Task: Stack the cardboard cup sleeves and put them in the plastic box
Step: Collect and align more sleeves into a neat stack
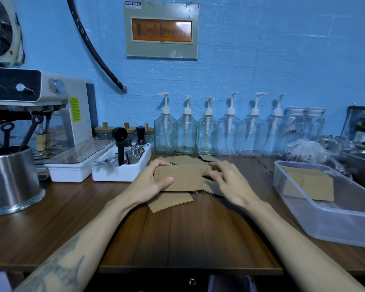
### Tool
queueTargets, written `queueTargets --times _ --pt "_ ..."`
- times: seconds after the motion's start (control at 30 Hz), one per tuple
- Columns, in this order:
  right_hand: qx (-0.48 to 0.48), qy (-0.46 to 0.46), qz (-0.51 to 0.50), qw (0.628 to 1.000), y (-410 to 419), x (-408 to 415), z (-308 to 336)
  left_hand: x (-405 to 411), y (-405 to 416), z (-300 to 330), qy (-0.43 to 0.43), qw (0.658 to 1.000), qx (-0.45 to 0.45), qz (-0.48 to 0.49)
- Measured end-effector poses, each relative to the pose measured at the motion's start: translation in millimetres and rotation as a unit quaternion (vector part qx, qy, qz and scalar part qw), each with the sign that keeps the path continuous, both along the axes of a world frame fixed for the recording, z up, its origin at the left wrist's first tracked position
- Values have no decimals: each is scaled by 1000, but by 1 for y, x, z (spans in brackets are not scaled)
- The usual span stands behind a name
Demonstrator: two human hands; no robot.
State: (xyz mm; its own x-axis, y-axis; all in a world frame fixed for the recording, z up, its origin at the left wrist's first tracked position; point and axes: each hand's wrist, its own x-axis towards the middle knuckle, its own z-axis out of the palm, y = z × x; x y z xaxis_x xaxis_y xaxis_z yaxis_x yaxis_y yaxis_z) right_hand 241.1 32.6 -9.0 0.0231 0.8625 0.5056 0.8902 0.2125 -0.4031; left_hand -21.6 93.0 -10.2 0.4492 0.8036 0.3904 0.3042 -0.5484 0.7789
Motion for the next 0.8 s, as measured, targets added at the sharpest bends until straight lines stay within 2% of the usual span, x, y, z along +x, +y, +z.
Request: queueTargets --times 0.13,0.27,0.67,0.8 --pt "-83 -53 -41 994 1 13 -7 -2 2 -3 55 998 8 19" --pt "-134 -93 -49 985 4 11 -11 -3 2 -4 59 998 -13 11" --pt "-139 105 -42 984 8 19 -5 -2 1 -5 60 998 -21 -6" --pt "-91 141 -75 983 10 25 -4 0 0 -6 57 998 -30 -19"
